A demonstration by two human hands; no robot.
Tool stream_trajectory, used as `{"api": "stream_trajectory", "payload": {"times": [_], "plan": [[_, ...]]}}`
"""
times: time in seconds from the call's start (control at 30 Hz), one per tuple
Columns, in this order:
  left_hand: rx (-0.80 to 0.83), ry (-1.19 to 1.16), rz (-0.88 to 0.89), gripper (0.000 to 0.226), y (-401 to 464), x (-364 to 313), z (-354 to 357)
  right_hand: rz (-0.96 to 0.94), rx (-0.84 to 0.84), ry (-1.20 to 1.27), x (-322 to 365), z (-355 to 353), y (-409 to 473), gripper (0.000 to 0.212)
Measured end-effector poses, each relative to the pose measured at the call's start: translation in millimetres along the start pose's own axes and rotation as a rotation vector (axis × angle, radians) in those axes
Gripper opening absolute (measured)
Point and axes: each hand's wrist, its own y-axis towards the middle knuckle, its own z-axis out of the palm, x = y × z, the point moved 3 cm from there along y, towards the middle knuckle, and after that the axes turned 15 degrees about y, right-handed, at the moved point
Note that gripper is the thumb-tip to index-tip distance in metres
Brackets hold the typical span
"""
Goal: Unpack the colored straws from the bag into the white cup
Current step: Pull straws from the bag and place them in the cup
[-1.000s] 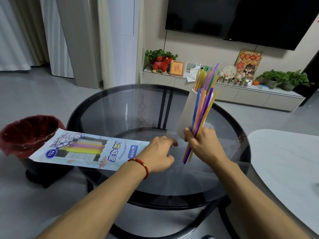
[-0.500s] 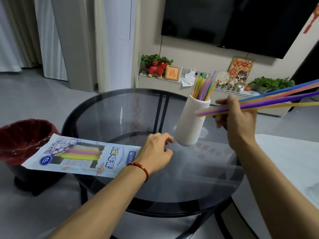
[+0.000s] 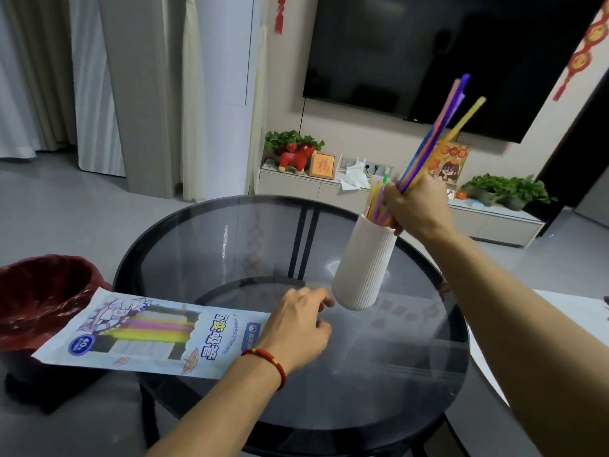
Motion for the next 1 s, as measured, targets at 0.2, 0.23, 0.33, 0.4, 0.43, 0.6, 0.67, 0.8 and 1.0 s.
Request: {"api": "stream_trajectory", "payload": {"times": [0.2, 0.23, 0.33, 0.4, 0.43, 0.6, 0.67, 0.8, 1.0], "plan": [[0.004, 0.001, 0.003, 0.037, 0.7, 1.9, -1.6, 0.122, 0.034, 0.013, 5.8, 1.5, 3.7, 0.049], [0.009, 0.002, 0.000, 0.038, 0.3, 2.2, -1.6, 0.111, 0.011, 0.016, 8.8, -1.4, 3.1, 0.055], [0.014, 0.006, -0.009, 0.045, -0.6, 2.2, -3.6, 0.055, -0.073, 0.053, 17.4, -7.7, 1.2, 0.062], [0.017, 0.012, -0.016, 0.048, -2.0, 1.9, -3.9, -0.007, -0.159, 0.035, 22.6, -10.9, 2.6, 0.054], [0.020, 0.009, -0.019, 0.049, -2.7, -0.1, -4.2, -0.035, -0.219, 0.001, 24.7, -14.1, 3.8, 0.050], [0.016, 0.023, -0.010, 0.053, -5.6, 0.7, -7.1, -0.200, -0.332, 0.072, 32.7, -17.2, 2.8, 0.077], [0.021, 0.023, -0.010, 0.053, -6.7, 1.2, -8.9, -0.244, -0.278, 0.019, 32.4, -12.5, 4.5, 0.079], [0.029, 0.032, -0.011, 0.051, -7.0, 3.6, -11.2, -0.154, -0.016, -0.275, 15.6, 5.0, 7.8, 0.046], [0.049, 0.085, 0.003, 0.046, -6.8, 9.5, -19.8, -0.234, 0.012, -0.264, 9.2, 8.1, -7.0, 0.034]]}}
